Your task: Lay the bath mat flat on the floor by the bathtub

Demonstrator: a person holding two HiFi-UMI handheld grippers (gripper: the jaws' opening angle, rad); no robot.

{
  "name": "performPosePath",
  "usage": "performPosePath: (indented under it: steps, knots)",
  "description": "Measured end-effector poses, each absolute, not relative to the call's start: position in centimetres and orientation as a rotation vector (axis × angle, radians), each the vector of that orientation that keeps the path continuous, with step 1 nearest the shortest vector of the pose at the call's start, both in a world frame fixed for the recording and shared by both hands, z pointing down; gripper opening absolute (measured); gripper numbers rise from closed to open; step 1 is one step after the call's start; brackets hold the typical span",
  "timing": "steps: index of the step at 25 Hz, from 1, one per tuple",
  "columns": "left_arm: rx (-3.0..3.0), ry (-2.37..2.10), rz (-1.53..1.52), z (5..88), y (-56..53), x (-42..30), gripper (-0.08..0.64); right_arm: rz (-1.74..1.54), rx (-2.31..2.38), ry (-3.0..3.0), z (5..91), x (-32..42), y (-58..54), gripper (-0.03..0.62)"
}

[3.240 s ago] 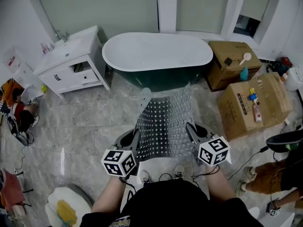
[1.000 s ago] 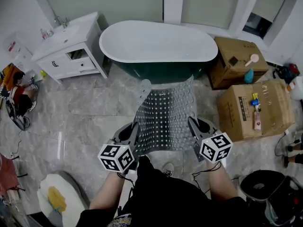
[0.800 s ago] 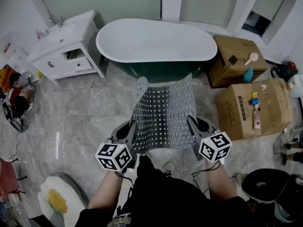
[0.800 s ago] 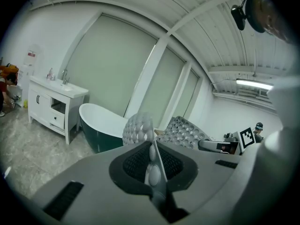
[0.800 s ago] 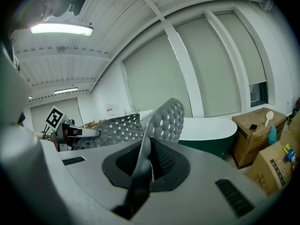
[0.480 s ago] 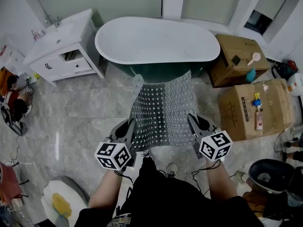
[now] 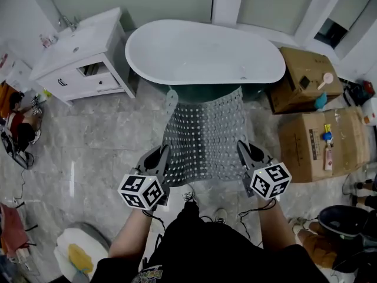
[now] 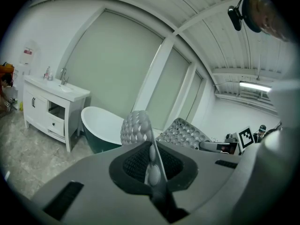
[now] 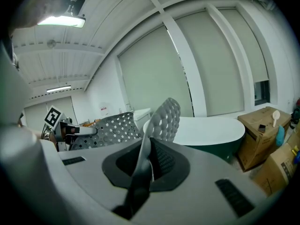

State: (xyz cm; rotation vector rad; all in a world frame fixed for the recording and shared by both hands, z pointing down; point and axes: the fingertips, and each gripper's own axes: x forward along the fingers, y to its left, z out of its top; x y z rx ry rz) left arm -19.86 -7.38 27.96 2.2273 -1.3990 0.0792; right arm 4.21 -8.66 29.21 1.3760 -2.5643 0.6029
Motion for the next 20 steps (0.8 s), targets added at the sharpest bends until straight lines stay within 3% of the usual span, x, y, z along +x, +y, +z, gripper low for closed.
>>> performPosePath:
  steps: [9, 20]
  knots:
    - [2.228, -1.414, 0.064, 28.1, -11.8, -25.0, 0.032, 0.576, 1.383, -2.555, 29.4, -0.2, -12.9, 0.029]
    - [2.262, -1.409, 0.066, 28.6, -15.2, -27.5, 0.032, 0.547, 1.461, -2.518, 29.8, -0.7, -15.8, 0.029]
